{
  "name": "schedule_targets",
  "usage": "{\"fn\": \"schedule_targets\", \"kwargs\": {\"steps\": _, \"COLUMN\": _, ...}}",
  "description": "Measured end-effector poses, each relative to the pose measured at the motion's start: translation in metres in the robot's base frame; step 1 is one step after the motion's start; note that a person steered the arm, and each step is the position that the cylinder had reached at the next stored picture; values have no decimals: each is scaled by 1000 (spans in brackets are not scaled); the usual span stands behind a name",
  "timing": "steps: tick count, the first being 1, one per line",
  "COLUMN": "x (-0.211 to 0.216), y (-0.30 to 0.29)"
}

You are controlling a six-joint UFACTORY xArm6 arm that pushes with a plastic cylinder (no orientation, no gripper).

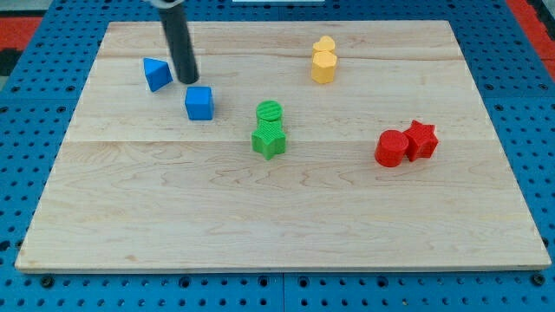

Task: Move the blue triangle slightly to left side of blue cube

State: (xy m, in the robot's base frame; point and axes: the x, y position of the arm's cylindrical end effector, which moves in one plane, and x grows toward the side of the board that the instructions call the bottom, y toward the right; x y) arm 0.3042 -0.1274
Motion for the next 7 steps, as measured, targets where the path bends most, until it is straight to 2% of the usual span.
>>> {"fn": "schedule_targets", "kwargs": {"steps": 1, "x": -24, "y": -54}}
{"fn": "schedule_targets", "kwargs": {"steps": 2, "x": -19, "y": -82}}
{"fn": "schedule_targets", "kwargs": {"steps": 4, "x": 21, "y": -81}}
{"fn": "schedule_targets", "kwargs": {"steps": 6, "x": -1, "y": -64}}
{"fn": "schedule_targets", "kwargs": {"steps": 7, "x": 15, "y": -33}}
